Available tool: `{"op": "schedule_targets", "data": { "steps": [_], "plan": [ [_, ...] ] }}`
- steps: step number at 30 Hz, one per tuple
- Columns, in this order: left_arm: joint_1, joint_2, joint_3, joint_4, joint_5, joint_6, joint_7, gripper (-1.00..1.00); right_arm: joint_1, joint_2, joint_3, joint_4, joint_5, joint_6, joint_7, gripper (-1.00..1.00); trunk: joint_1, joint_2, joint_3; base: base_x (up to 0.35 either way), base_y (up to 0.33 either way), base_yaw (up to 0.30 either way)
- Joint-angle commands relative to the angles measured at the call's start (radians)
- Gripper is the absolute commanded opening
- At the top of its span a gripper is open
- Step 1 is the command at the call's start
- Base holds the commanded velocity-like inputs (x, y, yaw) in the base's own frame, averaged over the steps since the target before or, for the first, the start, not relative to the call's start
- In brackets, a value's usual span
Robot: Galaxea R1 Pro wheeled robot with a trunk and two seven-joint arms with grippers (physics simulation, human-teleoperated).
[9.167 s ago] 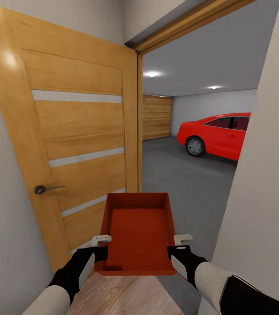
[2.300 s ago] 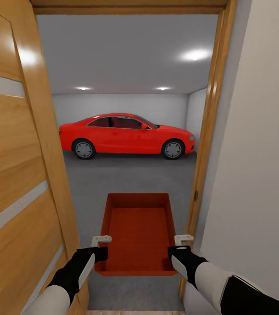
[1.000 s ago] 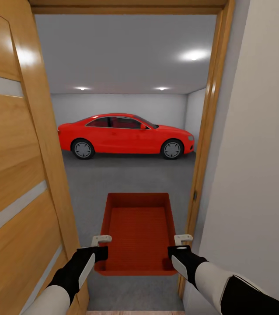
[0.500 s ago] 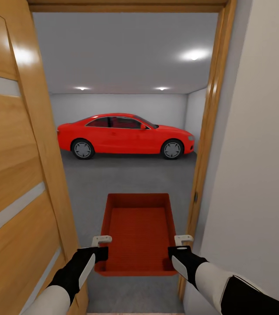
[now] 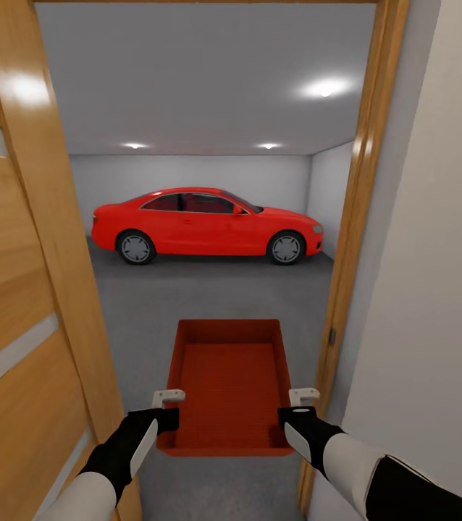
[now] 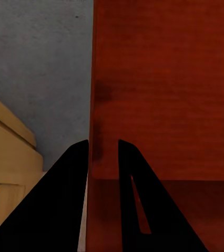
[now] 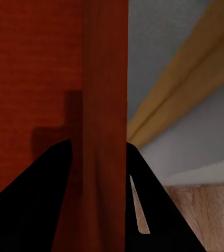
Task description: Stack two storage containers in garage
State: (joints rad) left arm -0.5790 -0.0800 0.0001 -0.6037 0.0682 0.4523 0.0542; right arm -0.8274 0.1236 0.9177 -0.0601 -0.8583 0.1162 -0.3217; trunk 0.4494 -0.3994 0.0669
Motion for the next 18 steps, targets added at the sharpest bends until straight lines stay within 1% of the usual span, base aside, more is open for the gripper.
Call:
{"op": "schedule_targets", "data": {
  "steps": [1, 5, 7, 18],
  "plan": [
    [0.001, 0.0, -0.061, 0.002, -0.034, 0.003, 0.009, -1.0, -0.001, -0.001, 0.0, 0.0, 0.002, 0.006, -0.03, -1.0, 0.001, -0.001, 0.0, 0.136, 0.138, 0.0],
    [0.001, 0.0, -0.061, 0.004, -0.034, 0.003, 0.009, -1.0, -0.001, -0.001, 0.0, 0.0, 0.002, 0.005, -0.03, -1.0, 0.001, -0.001, 0.0, 0.177, 0.178, 0.0],
    [0.001, 0.0, -0.061, 0.003, -0.034, 0.003, 0.009, -1.0, -0.001, -0.001, 0.0, 0.0, 0.002, 0.006, -0.03, -1.0, 0.001, -0.001, 0.0, 0.092, 0.087, 0.0],
    [0.001, 0.0, -0.06, -0.005, -0.034, 0.003, 0.01, -1.0, -0.001, -0.001, 0.0, 0.0, 0.002, 0.005, -0.03, -1.0, 0.001, -0.001, 0.0, 0.013, 0.013, 0.0]
  ]
}}
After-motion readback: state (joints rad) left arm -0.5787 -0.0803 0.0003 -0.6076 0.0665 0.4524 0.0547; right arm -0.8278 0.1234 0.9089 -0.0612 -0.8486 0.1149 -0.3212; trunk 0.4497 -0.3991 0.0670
